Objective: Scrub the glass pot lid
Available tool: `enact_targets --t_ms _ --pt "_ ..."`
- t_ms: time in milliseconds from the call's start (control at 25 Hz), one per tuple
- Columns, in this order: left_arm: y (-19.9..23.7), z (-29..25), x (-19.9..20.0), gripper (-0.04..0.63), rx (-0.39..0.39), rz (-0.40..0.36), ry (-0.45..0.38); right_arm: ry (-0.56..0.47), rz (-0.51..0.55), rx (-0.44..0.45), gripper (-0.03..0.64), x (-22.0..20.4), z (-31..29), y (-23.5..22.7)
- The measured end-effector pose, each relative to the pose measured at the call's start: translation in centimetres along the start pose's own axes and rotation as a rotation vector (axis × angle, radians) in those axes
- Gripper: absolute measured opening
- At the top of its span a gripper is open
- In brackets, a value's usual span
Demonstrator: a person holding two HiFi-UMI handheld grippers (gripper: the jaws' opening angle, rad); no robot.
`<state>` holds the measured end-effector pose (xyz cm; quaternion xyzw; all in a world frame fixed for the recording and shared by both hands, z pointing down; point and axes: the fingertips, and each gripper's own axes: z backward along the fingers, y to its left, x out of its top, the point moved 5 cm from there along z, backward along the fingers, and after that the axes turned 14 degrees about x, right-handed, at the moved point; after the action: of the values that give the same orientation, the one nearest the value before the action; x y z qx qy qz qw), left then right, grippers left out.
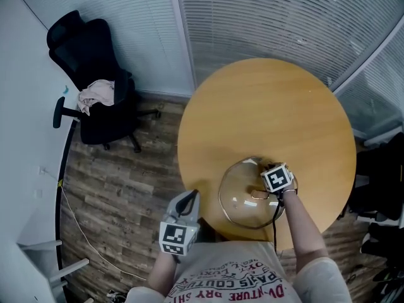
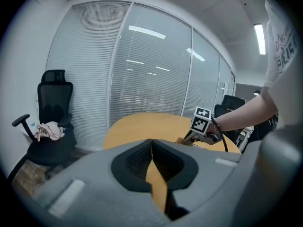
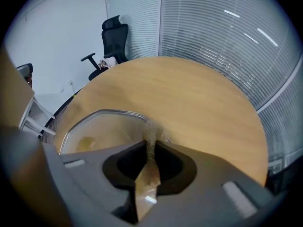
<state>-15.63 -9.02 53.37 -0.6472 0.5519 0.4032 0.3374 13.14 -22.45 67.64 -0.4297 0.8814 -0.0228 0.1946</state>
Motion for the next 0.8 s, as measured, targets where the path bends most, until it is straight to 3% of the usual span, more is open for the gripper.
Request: enact_targets --t_ms 160,320,440,680,800 --pt "0.3 -0.3 -0.1 0.008 -0.011 0.001 0.001 0.021 -0.014 0.012 0.055 0.3 -0.7 0.6" --pt "1.3 -0.4 -0.2 0.008 -0.017 -0.001 -0.003 -0.011 0.082 -0.014 0.057 2.6 -0.9 1.8" --pt "2.2 -0.1 -0.5 0.008 -0.024 0.008 -0.005 0.017 0.088 -0.026 0.056 2.8 -1.5 2.9" --pt "3.7 0.1 -0.9 0.008 -0.041 0.018 -0.007 0.048 0.101 0.031 0.057 3.6 -2.8 5.5" --pt "4.7 0.3 -1.1 0.008 -0.045 0.02 -0.01 0.055 0.159 0.035 0.057 4.7 -3.2 7.1"
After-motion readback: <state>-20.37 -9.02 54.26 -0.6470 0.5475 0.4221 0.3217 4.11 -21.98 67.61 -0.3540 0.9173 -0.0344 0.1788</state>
